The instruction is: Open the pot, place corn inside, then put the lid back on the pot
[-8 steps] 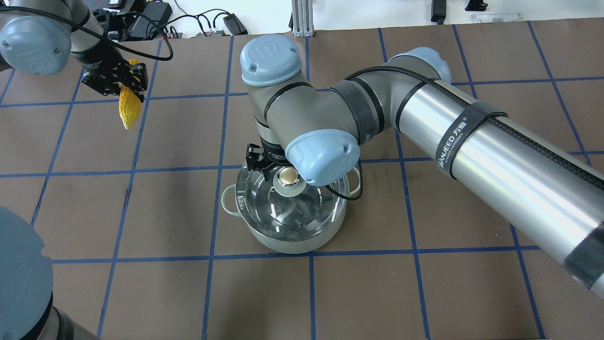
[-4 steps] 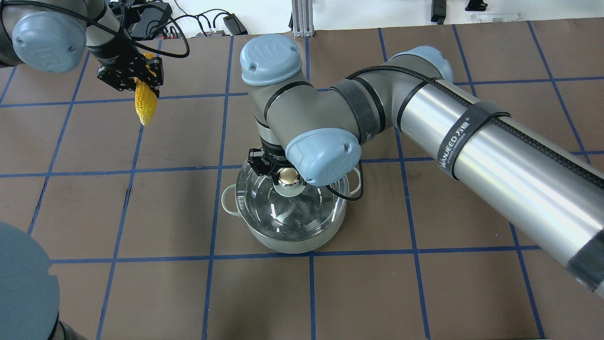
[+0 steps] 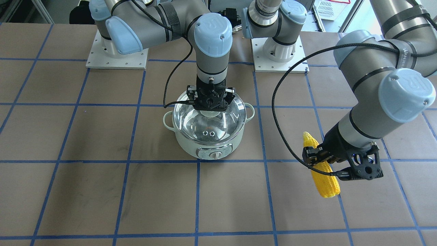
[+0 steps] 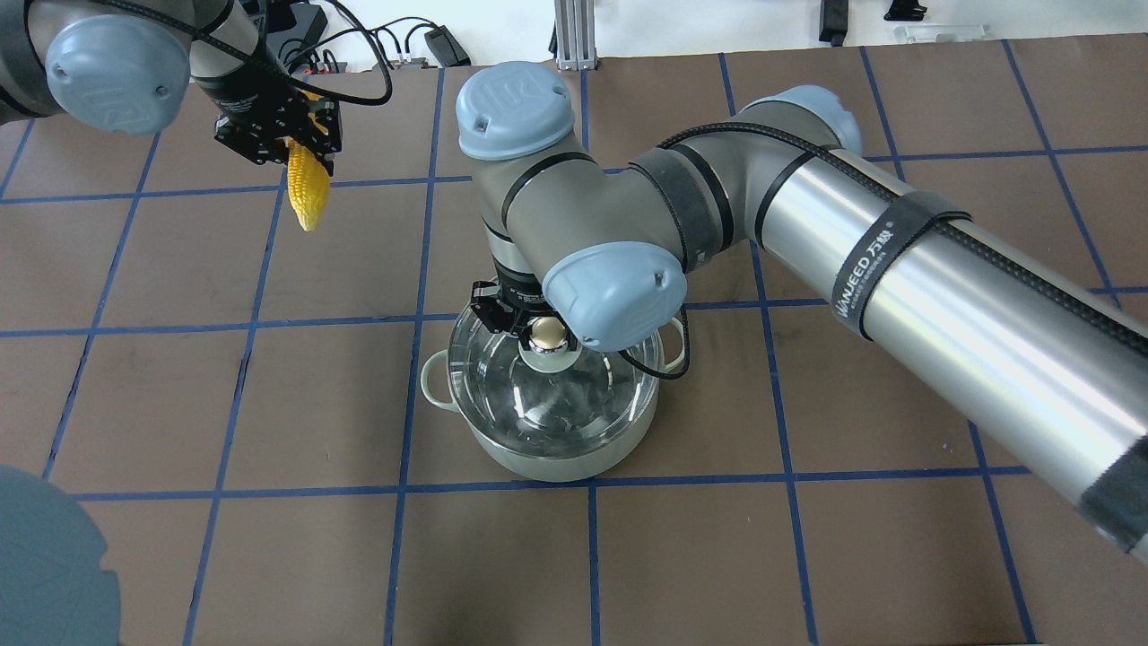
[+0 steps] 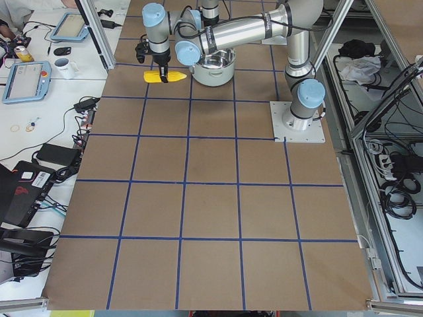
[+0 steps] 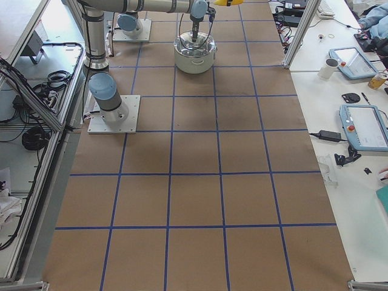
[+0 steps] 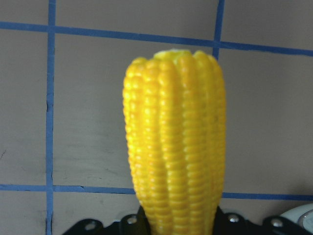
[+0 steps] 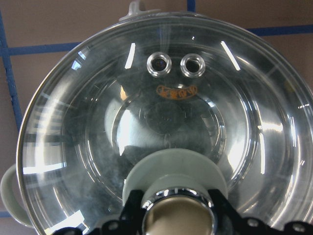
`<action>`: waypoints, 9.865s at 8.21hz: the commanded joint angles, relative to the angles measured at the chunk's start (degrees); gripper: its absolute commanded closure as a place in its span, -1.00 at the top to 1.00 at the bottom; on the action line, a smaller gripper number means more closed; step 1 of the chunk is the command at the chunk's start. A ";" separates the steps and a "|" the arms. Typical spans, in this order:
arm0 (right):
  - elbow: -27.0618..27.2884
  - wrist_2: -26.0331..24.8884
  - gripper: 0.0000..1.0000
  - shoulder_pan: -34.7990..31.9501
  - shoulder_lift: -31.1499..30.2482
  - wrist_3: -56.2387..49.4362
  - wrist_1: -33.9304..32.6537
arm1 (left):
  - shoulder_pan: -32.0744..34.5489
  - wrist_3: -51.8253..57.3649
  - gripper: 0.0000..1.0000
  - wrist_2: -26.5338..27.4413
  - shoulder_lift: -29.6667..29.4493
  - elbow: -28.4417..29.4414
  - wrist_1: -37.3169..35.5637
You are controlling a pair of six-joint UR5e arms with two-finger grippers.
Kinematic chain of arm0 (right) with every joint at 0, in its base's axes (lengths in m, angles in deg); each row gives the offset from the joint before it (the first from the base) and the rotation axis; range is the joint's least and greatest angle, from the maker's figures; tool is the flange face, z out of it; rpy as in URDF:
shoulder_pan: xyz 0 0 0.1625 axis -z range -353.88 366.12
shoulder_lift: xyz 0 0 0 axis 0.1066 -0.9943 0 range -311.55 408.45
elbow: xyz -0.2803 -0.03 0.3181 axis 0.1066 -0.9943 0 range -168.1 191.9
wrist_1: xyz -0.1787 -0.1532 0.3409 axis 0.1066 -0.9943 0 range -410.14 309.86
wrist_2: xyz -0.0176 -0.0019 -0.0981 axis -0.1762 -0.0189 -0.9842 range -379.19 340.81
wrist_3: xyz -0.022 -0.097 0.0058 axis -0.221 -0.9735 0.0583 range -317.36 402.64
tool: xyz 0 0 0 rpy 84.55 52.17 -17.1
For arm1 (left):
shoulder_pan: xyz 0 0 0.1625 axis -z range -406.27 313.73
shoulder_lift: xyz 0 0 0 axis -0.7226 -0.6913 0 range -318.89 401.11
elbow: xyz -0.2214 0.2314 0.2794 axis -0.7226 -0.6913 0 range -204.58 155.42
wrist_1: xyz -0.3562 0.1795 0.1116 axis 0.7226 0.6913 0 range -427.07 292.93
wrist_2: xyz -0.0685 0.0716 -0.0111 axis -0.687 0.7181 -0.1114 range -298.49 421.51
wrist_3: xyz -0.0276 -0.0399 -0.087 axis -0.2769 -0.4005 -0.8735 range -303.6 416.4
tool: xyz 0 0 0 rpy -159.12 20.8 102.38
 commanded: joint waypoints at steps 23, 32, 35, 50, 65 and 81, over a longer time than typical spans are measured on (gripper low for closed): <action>-1.50 -7.39 -1.00 39.73 -14.27 -52.72 14.95 | 29.91 -21.31 -1.00 -7.05 3.51 -14.10 2.02; -1.68 -4.41 -1.00 39.12 -14.62 -50.02 14.95 | 20.80 -19.56 1.00 -5.48 6.41 -8.06 8.24; -1.68 -4.05 -1.00 30.72 -14.62 -38.02 14.95 | 13.58 -7.18 1.00 4.02 6.50 1.52 14.24; -0.89 0.52 -1.00 0.18 -1.88 -4.29 -3.06 | 7.06 -0.65 1.00 10.35 11.51 1.81 13.80; 0.17 0.17 -1.00 0.70 -0.56 -7.46 -2.45 | 7.06 -0.65 1.00 10.71 11.86 0.40 13.89; 0.25 1.05 -1.00 0.70 -0.56 -6.23 -0.60 | 6.88 1.02 1.00 10.79 11.77 0.40 14.06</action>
